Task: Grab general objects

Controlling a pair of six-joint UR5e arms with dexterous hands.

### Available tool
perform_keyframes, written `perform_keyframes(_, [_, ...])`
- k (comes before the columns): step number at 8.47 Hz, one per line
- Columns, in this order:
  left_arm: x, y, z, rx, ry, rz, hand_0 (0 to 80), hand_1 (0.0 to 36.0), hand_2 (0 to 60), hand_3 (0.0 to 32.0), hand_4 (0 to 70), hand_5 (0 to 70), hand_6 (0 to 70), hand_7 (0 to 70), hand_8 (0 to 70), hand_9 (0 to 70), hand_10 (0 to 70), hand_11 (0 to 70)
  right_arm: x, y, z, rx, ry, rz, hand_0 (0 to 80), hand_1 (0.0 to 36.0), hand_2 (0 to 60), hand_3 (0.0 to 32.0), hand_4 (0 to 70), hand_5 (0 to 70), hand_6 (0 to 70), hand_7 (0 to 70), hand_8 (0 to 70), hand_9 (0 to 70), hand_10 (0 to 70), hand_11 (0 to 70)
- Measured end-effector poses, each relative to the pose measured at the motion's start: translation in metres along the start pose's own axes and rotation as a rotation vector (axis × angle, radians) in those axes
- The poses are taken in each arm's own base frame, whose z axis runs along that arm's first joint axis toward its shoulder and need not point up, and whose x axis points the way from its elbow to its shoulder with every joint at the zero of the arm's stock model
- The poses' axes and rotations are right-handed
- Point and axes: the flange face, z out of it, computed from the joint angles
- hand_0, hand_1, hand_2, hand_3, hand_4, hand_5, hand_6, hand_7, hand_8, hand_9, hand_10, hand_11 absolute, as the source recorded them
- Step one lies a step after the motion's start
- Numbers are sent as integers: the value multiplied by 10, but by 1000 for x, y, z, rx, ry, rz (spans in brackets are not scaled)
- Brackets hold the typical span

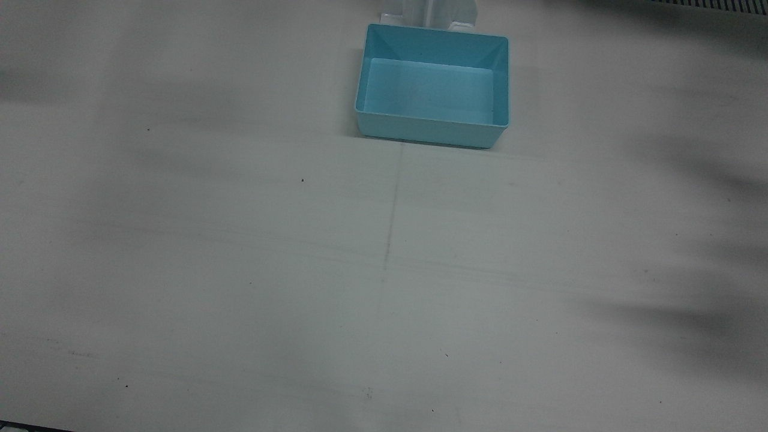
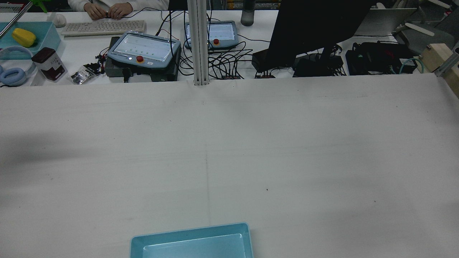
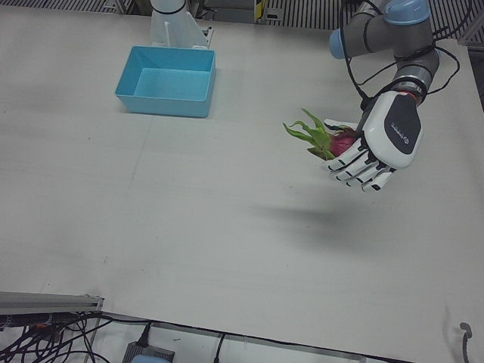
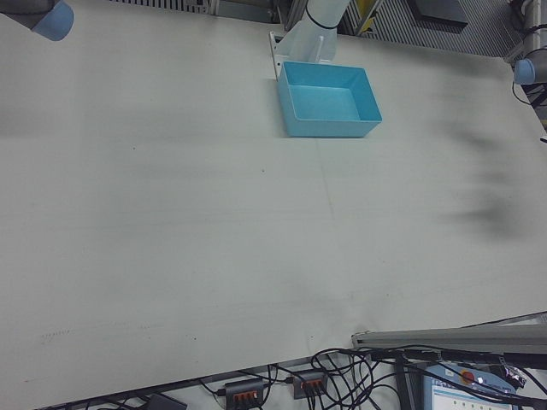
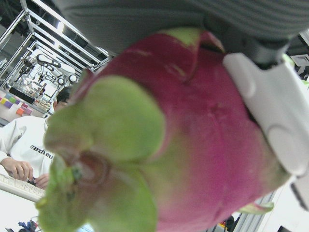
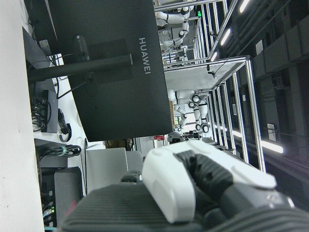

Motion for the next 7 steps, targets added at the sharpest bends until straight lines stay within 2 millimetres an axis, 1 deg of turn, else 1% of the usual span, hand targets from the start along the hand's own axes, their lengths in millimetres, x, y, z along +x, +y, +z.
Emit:
perform_keyframes(1, [2,2,4,-2,2,-105,487,144,600,0,700,700,700,700,700,700,700,700,0,0,0,0,0,0,0,0,0,0,0,0,0,0,0,0,0,0])
perform_keyframes(2, [3,7,15,-13,4,-218,487,143,600,0,700,700,700,700,700,700,700,700,0,0,0,0,0,0,0,0,0,0,0,0,0,0,0,0,0,0])
perform_keyframes(3, [1,23,29,-48,-3,-340,478,124,600,0,700,700,700,700,700,700,700,700,0,0,0,0,0,0,0,0,0,0,0,0,0,0,0,0,0,0])
perform_keyframes(4, [-4,47,40,-98,-21,-438,478,125,600,0,700,700,700,700,700,700,700,700,0,0,0,0,0,0,0,0,0,0,0,0,0,0,0,0,0,0])
perform_keyframes(5, [-16,80,47,-163,-51,-518,479,128,600,0,700,700,700,700,700,700,700,700,0,0,0,0,0,0,0,0,0,0,0,0,0,0,0,0,0,0])
perform_keyframes(6, [-28,115,49,-226,-81,-576,488,142,600,0,700,700,700,700,700,700,700,700,0,0,0,0,0,0,0,0,0,0,0,0,0,0,0,0,0,0])
perform_keyframes(7, [-33,152,48,-292,-104,-624,491,143,600,0,700,700,700,700,700,700,700,700,0,0,0,0,0,0,0,0,0,0,0,0,0,0,0,0,0,0])
